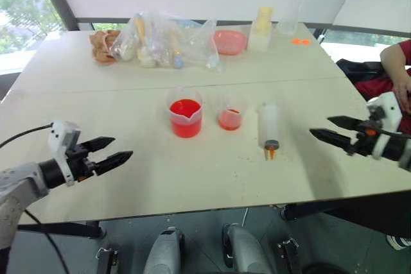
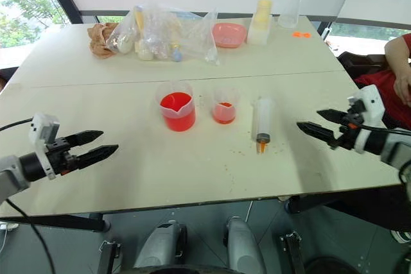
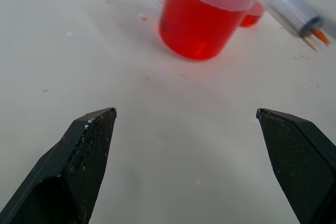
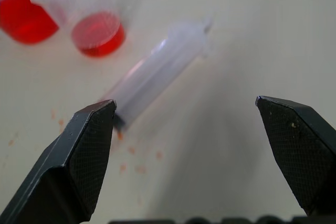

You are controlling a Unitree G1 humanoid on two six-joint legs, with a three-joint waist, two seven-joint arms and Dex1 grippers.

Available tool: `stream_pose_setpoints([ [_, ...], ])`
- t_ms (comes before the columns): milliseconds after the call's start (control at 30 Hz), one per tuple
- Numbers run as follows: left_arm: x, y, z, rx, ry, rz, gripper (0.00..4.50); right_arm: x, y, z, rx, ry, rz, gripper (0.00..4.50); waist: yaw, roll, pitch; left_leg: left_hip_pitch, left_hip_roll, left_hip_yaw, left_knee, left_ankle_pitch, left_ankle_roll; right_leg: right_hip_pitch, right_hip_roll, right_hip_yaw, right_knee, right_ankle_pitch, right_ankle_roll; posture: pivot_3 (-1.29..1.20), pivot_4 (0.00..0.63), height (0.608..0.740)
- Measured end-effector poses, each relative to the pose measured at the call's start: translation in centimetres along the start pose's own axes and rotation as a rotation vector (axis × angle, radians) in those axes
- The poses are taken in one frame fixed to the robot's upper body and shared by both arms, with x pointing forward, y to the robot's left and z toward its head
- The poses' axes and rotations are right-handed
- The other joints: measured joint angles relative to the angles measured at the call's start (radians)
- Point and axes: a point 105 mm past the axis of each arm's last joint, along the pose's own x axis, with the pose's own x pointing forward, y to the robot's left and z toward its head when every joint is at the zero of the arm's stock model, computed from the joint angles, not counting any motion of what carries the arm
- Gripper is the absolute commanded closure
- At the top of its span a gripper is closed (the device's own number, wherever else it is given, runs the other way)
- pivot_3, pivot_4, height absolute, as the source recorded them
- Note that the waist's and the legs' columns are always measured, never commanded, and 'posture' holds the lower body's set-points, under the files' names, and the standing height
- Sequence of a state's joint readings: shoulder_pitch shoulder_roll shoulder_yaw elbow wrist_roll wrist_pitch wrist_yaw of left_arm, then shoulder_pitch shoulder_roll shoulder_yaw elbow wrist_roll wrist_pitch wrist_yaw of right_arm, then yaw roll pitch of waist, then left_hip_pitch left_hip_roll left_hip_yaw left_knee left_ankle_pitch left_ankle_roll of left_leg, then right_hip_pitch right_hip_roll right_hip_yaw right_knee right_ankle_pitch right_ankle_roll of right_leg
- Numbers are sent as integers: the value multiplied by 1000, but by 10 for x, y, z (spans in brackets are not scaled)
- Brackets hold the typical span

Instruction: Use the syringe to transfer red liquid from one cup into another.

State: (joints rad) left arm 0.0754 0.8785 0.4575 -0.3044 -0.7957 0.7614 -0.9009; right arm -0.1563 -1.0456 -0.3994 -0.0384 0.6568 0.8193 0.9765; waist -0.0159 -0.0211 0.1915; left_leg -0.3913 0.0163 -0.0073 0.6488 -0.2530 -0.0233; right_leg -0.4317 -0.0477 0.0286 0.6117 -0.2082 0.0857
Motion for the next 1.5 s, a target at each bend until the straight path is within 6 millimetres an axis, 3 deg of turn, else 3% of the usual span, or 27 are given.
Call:
stream_pose_setpoints([
  [200,4,-7,12,-1,-12,-67,0,5,7,-2,25,61,51,51,-2,0,0,-1,0,1,-1,0,0,-2,0,0,0,0,0,0,150,740],
  [500,11,-7,7,-11,-22,-58,0,14,7,-3,68,72,37,51,2,0,0,-2,0,2,-1,0,0,-3,0,0,0,0,-1,0,150,740],
  [733,14,-5,10,20,-26,-52,0,27,3,12,84,118,-10,51,-2,0,0,-2,0,2,-1,0,0,-4,1,0,0,2,-3,0,150,740],
  [800,15,-4,15,36,-26,-50,0,32,1,25,124,110,-18,51,-3,1,1,-3,0,2,-1,0,0,-5,0,0,0,2,-4,0,150,740],
  [933,12,-9,37,135,-5,-83,0,36,-8,75,285,71,-77,51,-6,0,1,-11,0,2,0,0,0,-12,1,1,2,4,-5,0,150,740],
  [1000,10,-11,52,187,-17,-95,0,39,-11,84,336,100,-101,51,-3,0,1,-13,0,1,0,0,0,-14,2,0,2,4,-6,0,150,740],
  [1067,9,-12,71,224,-52,-105,0,54,-3,84,392,176,-64,51,-1,0,1,-16,0,1,-1,0,0,-15,2,0,1,4,-5,0,150,740],
  [1167,9,-14,82,260,-65,-110,0,74,7,80,463,285,-31,51,-4,0,2,-17,-1,2,0,0,0,-17,1,0,1,4,-4,0,150,740],
  [1400,12,-27,87,276,-104,-156,0,102,-2,64,472,441,-120,51,-4,0,1,-18,0,2,-1,0,0,-18,1,0,1,6,0,0,150,740],
  [1500,14,-36,78,269,-94,-186,0,116,-3,48,462,508,-128,51,-6,0,1,-18,0,2,-1,0,0,-18,1,0,2,6,0,0,150,740],
])
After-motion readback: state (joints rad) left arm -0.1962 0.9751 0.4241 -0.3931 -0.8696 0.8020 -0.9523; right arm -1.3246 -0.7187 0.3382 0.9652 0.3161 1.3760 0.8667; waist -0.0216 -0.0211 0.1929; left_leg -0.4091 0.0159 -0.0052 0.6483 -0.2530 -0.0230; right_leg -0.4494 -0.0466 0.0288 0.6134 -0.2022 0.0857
